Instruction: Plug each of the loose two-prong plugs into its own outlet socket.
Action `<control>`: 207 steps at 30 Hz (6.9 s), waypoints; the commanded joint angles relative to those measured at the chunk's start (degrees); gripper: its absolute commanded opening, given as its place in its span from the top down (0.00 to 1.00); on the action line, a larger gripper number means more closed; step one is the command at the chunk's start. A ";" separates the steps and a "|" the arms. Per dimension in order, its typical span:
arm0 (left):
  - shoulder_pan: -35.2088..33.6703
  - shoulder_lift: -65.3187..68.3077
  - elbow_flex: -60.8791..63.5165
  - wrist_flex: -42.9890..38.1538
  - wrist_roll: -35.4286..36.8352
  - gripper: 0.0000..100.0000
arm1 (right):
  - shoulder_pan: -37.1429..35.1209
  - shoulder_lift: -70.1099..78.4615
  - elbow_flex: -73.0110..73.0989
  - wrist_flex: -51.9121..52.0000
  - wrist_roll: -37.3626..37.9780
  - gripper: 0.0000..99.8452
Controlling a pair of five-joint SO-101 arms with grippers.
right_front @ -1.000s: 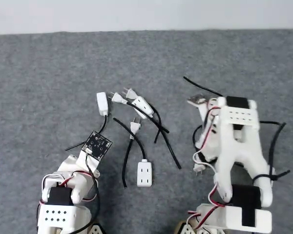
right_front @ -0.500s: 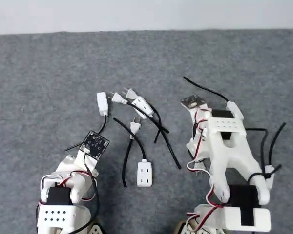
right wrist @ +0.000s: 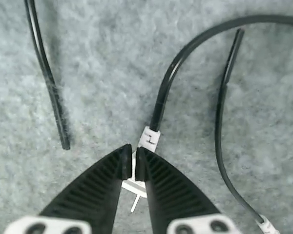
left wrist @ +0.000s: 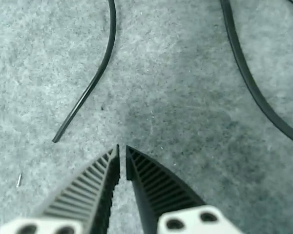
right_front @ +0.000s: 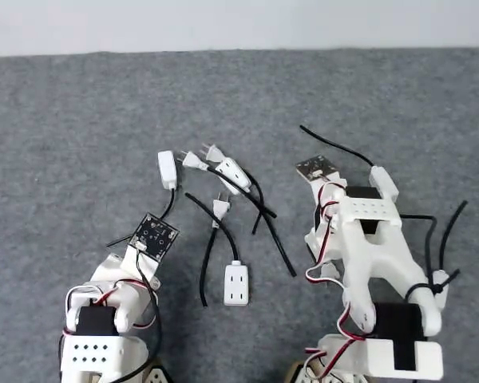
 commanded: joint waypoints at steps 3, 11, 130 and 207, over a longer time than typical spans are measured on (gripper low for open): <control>-0.62 0.18 -2.24 -1.67 -0.53 0.99 | 0.48 -2.51 -0.09 -1.63 -0.09 0.96; -0.62 0.18 -2.24 -1.67 -1.05 0.99 | 0.48 5.67 -3.08 -1.80 0.00 0.97; 8.35 20.57 -8.92 -5.19 -8.97 0.99 | -44.18 -32.84 4.31 -10.24 -21.63 0.99; -0.35 20.22 -8.84 -10.64 -0.79 0.98 | -39.16 -51.56 35.87 -19.82 -17.41 0.99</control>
